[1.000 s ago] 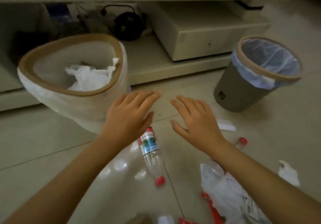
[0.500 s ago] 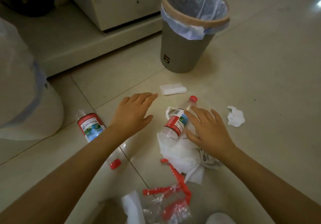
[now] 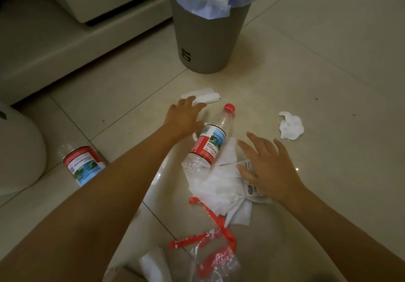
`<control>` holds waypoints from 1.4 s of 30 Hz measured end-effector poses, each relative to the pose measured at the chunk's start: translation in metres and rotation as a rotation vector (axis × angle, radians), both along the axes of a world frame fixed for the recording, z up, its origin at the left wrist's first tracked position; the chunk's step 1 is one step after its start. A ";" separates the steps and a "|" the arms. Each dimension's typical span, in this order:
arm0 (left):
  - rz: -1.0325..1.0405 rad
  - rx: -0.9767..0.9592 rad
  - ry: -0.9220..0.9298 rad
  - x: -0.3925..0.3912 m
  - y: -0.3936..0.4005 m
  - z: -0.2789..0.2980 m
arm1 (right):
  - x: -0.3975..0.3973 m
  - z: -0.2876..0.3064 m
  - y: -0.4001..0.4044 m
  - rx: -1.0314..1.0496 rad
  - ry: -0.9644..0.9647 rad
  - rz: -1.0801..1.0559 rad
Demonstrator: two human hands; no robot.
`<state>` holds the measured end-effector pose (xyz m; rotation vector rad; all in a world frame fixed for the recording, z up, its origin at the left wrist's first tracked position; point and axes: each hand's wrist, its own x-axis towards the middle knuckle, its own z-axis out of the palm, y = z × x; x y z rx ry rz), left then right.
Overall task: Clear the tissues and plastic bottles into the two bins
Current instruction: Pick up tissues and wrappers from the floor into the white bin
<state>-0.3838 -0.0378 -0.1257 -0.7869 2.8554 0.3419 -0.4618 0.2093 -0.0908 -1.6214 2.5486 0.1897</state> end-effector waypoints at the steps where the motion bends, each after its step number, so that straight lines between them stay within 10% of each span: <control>1: -0.019 -0.013 -0.011 -0.007 -0.002 -0.002 | -0.001 -0.004 0.001 -0.003 -0.007 -0.011; 13: 0.046 -0.072 0.000 -0.046 -0.011 -0.017 | -0.033 -0.041 0.010 -0.018 -0.093 -0.119; 23: 0.166 0.108 0.548 -0.042 0.024 0.014 | -0.090 -0.048 0.006 0.126 -0.080 -0.430; 34: 0.032 0.182 0.069 -0.010 0.070 0.011 | -0.072 -0.050 -0.002 0.048 -0.236 -0.337; 42: 0.197 0.037 0.179 0.014 0.024 0.030 | -0.031 -0.046 -0.022 -0.064 -0.296 -0.110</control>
